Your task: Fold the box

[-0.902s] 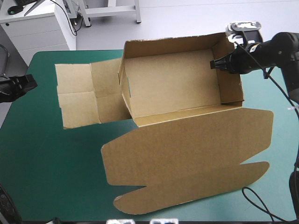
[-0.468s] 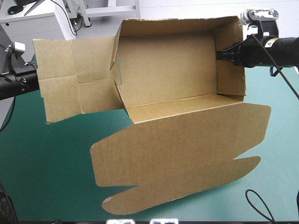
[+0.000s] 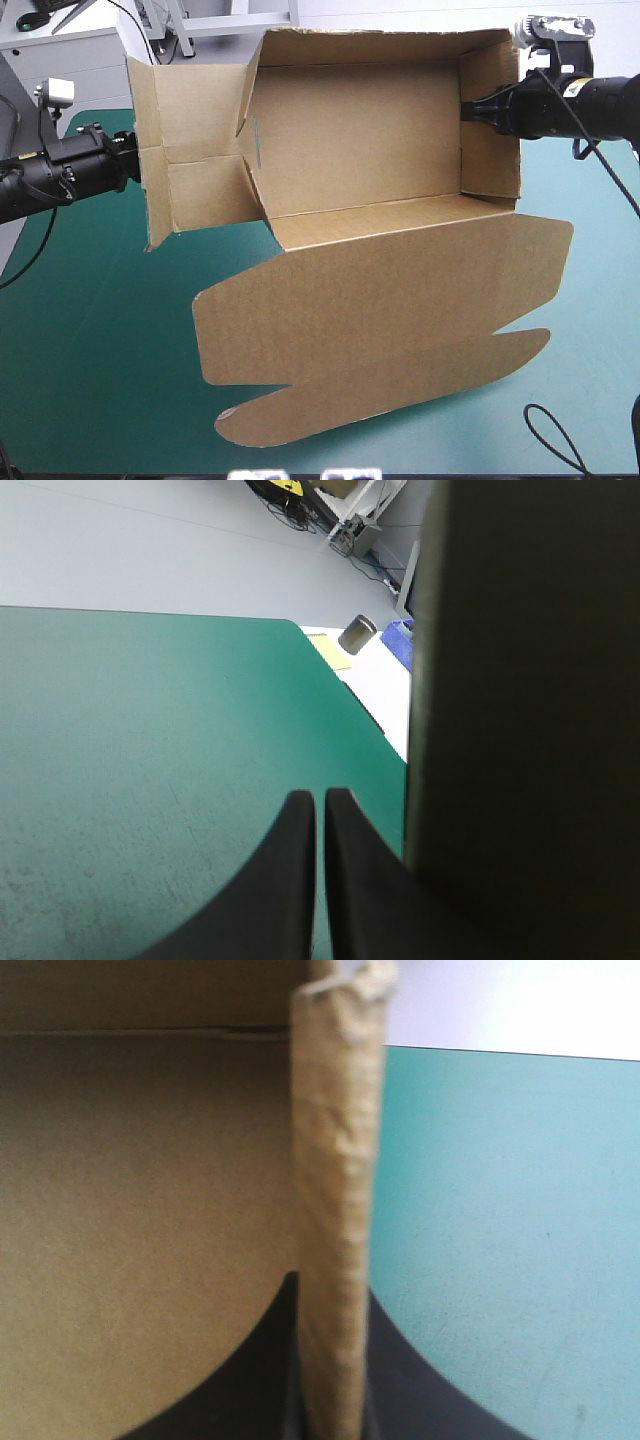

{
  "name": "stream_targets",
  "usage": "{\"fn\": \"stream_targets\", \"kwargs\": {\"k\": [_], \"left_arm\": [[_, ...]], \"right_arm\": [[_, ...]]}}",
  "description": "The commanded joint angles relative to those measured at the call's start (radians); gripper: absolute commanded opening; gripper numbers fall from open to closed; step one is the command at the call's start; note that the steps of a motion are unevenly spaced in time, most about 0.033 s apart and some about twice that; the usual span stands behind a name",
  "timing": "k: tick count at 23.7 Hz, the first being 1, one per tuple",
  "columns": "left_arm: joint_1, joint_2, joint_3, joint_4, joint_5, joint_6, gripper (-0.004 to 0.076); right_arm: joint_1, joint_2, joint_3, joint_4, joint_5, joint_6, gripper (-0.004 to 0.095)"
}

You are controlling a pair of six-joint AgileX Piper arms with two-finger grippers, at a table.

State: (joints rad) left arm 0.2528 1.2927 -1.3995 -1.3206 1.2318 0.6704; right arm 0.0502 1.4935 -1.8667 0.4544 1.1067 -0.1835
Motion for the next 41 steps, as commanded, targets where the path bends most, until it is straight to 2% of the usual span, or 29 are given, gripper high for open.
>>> {"fn": "stream_targets", "kwargs": {"k": [1,7,12,14,18,25,34,41], "left_arm": [[-0.007,-0.075,-0.023,-0.073,0.057,0.006,0.0009],[-0.015,-0.103,-0.023,-0.061,0.057,-0.012,0.0009],[-0.015,-0.113,-0.023,-0.059,0.057,-0.028,0.0009],[-0.015,-0.117,-0.023,-0.051,0.057,-0.028,0.0009],[-0.015,-0.119,-0.023,0.019,0.057,-0.028,0.0009],[-0.015,-0.121,-0.023,0.060,0.057,-0.028,0.0018],[-0.015,-0.133,-0.023,0.095,0.057,-0.028,0.0258],[-0.059,-0.142,-0.023,0.121,0.057,-0.037,0.0358]], "right_arm": [[-0.008,-0.007,-0.023,0.085,-0.091,0.028,-0.0017],[0.017,0.008,-0.023,0.091,-0.124,0.028,-0.0017],[0.143,0.026,-0.023,-0.082,-0.209,0.115,-0.0013],[0.174,0.041,-0.023,-0.107,-0.235,0.137,-0.0013],[0.237,0.071,-0.023,-0.109,-0.279,0.137,-0.0013],[0.281,0.106,-0.023,-0.115,-0.313,0.149,-0.0012],[0.281,0.120,-0.023,-0.115,-0.324,0.160,-0.0012],[0.300,0.138,-0.023,-0.116,-0.333,0.162,-0.0011]]}}
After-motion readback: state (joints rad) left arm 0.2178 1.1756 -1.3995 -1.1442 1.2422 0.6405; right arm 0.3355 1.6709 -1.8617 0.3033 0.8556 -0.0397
